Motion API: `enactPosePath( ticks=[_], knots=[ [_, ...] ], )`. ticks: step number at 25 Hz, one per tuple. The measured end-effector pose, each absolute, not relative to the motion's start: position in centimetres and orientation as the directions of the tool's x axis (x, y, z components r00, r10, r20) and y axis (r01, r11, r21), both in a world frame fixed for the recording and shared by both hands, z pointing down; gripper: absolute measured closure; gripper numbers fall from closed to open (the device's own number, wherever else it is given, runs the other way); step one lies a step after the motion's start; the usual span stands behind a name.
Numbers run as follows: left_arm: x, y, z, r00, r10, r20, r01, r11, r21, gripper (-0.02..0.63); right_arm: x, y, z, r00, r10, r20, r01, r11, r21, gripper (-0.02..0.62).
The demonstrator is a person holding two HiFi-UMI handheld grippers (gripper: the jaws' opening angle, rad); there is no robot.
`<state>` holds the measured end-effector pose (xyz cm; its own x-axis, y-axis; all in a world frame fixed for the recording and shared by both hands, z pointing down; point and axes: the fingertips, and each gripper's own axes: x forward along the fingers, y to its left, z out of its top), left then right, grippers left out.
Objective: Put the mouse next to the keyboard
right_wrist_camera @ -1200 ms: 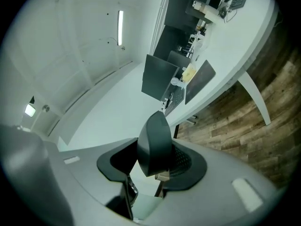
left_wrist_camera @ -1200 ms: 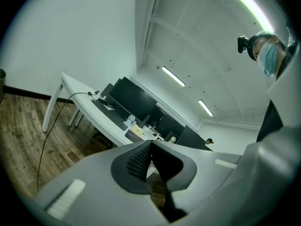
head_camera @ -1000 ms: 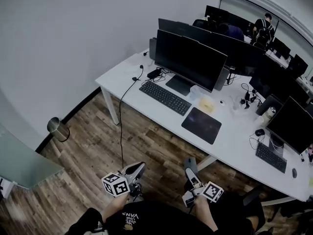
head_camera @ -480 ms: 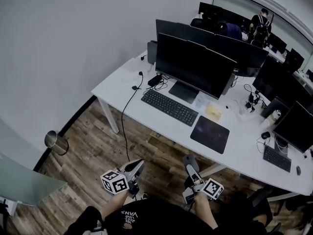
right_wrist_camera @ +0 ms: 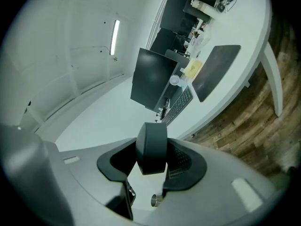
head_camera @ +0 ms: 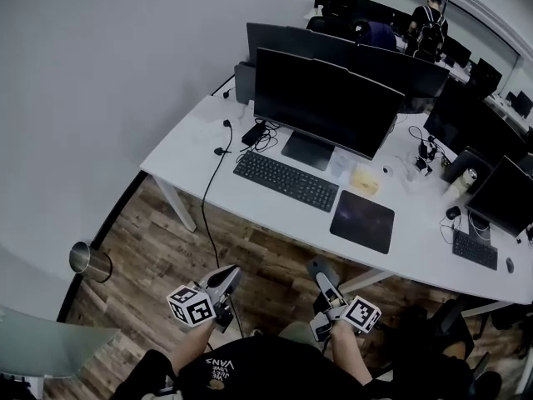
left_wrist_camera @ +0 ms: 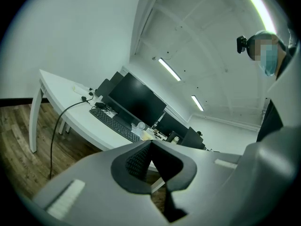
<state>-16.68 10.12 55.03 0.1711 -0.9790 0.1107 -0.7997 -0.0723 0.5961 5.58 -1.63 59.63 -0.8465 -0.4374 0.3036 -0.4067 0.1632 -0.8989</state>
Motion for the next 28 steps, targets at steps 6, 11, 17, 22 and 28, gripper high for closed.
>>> enactPosePath(
  ticks=[6,11,17,22,28],
  knots=[
    [-16.6,7.4,56.4,0.198,-0.973,0.122,-0.777,-0.08,0.625,0.604,6.0,-3.2,60.5,-0.822,-0.456,0.341,-0.435,0.117,-0.893,0.417],
    [-16.1,3.4,55.3,0.204,-0.974,0.096,-0.774,-0.1,0.626,0.604,4.7,-7.3,59.7,-0.862,-0.439,0.253,-0.365,0.19,-0.912,0.417],
    [-16.5,-1.0,54.9,0.169,-0.98,0.102,-0.787,-0.072,0.612,0.604,4.0,-13.2,59.6,-0.88,-0.414,0.235,-0.351,0.232,-0.907,0.417],
    [-15.3,-5.4,55.0,0.142,-0.985,0.099,-0.785,-0.051,0.618,0.604,5.0,-18.6,60.1,-0.89,-0.397,0.224,-0.345,0.267,-0.9,0.417],
    [-13.5,-10.7,55.4,0.132,-0.987,0.089,-0.79,-0.05,0.611,0.604,6.6,-23.7,60.7,-0.893,-0.392,0.22,-0.339,0.266,-0.902,0.417]
  ],
)
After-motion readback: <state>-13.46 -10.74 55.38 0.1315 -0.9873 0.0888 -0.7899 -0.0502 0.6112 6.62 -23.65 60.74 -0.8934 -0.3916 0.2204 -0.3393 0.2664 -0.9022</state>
